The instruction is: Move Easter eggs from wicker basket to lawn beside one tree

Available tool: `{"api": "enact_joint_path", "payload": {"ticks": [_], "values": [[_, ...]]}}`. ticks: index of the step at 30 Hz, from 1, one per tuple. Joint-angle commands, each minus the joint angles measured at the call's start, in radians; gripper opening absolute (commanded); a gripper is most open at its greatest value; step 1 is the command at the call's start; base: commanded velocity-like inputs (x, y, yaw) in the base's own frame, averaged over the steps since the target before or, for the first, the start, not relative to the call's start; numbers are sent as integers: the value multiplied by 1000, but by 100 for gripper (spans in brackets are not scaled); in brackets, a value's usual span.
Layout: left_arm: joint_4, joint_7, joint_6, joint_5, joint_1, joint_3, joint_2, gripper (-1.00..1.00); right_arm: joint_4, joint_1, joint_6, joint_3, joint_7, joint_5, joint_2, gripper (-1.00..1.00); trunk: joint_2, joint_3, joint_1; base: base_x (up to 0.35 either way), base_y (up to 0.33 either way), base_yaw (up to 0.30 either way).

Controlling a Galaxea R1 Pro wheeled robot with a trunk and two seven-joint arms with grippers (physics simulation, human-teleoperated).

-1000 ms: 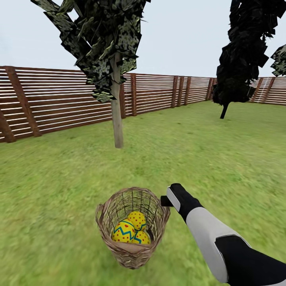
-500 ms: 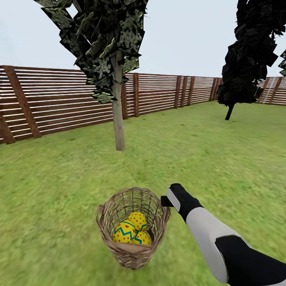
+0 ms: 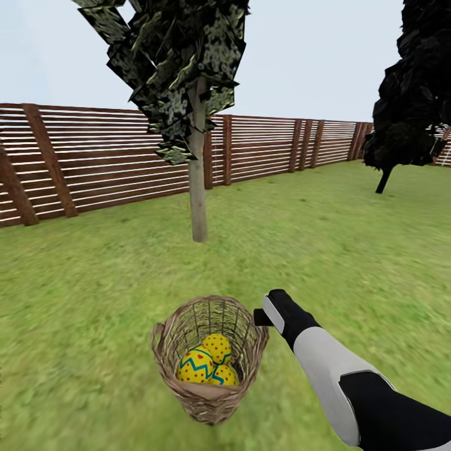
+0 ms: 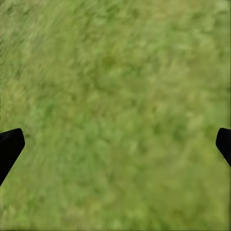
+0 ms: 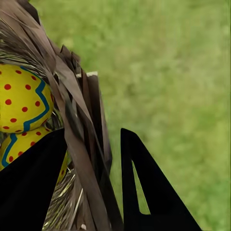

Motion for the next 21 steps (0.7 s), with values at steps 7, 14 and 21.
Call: {"api": "enact_joint_path", "payload": {"ticks": [7,14,21], "values": [[-1,-1,7,9,1,1,0,100,-2,-1,-1,5,-8,-22,0,-100,0,-1,0,324,0,78],[0,-1,7,9,1,1,0,100,-2,-1,0,5,-8,-23,0,-100,0,-1,0,324,0,2],[-1,-3,7,9,1,1,0,100,-2,-1,0,3,-8,-23,0,-100,0,2,0,324,0,192]]}}
